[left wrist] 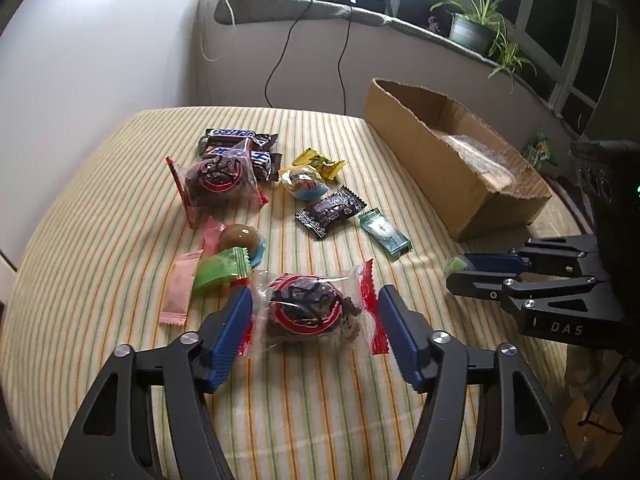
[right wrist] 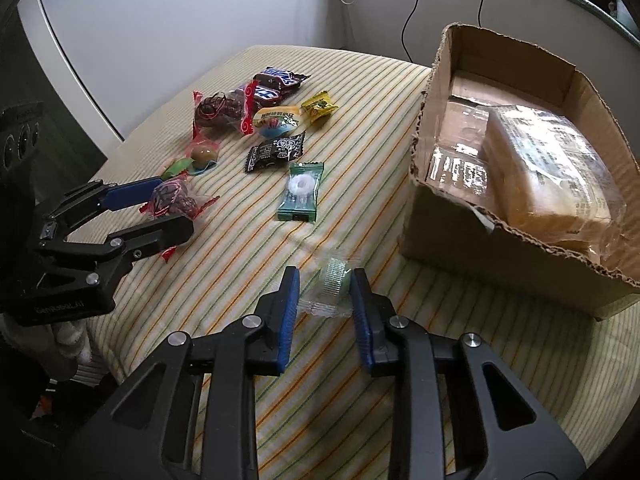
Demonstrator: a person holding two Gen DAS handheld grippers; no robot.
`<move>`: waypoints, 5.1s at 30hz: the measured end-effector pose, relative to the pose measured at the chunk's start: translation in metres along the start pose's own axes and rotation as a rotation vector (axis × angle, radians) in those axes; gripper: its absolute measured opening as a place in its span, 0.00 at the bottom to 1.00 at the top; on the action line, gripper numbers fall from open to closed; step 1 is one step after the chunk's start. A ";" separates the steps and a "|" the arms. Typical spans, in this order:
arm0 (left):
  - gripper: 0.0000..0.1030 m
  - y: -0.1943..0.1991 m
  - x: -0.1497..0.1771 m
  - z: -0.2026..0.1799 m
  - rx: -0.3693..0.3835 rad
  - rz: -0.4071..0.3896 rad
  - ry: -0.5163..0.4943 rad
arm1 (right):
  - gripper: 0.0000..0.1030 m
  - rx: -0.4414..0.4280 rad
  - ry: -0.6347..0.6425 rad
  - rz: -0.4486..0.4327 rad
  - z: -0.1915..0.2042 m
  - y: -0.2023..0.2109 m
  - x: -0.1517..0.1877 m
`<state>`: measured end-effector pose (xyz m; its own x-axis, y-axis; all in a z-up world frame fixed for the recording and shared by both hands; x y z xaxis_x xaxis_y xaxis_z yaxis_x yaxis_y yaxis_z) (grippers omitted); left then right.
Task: Organize snacks
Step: 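Lower the left tool onto the red-wrapped chocolate pack, then close the left gripper on the red-wrapped chocolate pack and lift it, then carry the chocolate pack with the left gripper into the box and release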
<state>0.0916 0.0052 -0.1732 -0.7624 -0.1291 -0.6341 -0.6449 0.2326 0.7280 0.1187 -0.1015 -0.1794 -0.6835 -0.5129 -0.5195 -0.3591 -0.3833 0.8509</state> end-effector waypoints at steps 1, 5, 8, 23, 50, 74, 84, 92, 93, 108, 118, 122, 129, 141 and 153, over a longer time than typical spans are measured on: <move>0.50 0.001 -0.001 0.002 -0.006 -0.003 0.005 | 0.26 0.001 0.001 -0.001 0.000 0.000 0.000; 0.52 0.002 0.000 0.004 -0.008 -0.007 0.011 | 0.26 0.003 0.006 -0.001 0.001 0.000 0.000; 0.56 0.000 0.000 0.005 -0.009 -0.003 0.017 | 0.26 0.002 0.008 0.000 0.002 -0.001 0.000; 0.46 0.000 -0.004 0.003 0.005 -0.016 0.014 | 0.25 0.002 0.014 -0.002 0.003 -0.001 0.000; 0.00 0.010 -0.016 -0.016 0.076 -0.031 0.021 | 0.25 0.001 0.009 -0.045 0.001 0.011 0.000; 0.61 -0.021 -0.005 -0.037 -0.014 0.033 -0.015 | 0.25 -0.013 -0.015 -0.044 -0.001 0.009 0.002; 0.75 -0.015 0.000 -0.031 -0.001 0.054 -0.015 | 0.25 -0.016 -0.032 -0.041 -0.005 0.008 0.007; 0.78 -0.026 0.005 -0.034 -0.015 0.080 -0.038 | 0.25 -0.020 -0.025 -0.043 -0.001 0.007 0.005; 0.78 -0.029 0.006 -0.034 -0.022 0.085 -0.042 | 0.25 -0.019 -0.024 -0.043 0.000 0.007 0.004; 0.42 -0.026 -0.002 -0.030 0.011 0.041 -0.009 | 0.25 -0.004 -0.032 -0.044 -0.002 0.007 0.005; 0.42 -0.004 -0.028 -0.037 0.051 -0.013 -0.011 | 0.25 -0.015 -0.027 -0.106 0.000 0.037 -0.002; 0.42 -0.001 -0.045 -0.048 0.068 -0.037 -0.030 | 0.25 -0.010 -0.026 -0.144 -0.003 0.053 -0.012; 0.42 -0.003 -0.070 -0.079 0.104 -0.067 -0.087 | 0.25 0.028 -0.038 -0.193 -0.027 0.075 -0.027; 0.42 -0.035 -0.113 -0.126 0.144 -0.076 -0.139 | 0.25 0.111 -0.104 -0.252 -0.110 0.098 -0.061; 0.42 -0.070 -0.130 -0.150 0.163 -0.037 -0.156 | 0.25 0.157 -0.138 -0.220 -0.179 0.067 -0.088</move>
<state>0.2276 -0.1388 -0.1022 -0.7127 0.0077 -0.7015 -0.6455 0.3843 0.6600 0.2679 -0.2195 -0.0903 -0.6547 -0.3173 -0.6861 -0.5944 -0.3446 0.7266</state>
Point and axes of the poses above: each gripper's, at about its wrist camera, not at the fingertips, and y roughly against the way its jaws point, z to its left, x to its underside, the point moved 10 cm from there along -y, roughly the way its jaws point, and after that the axes turned 7 degrees about y, right-handed, at the moved point
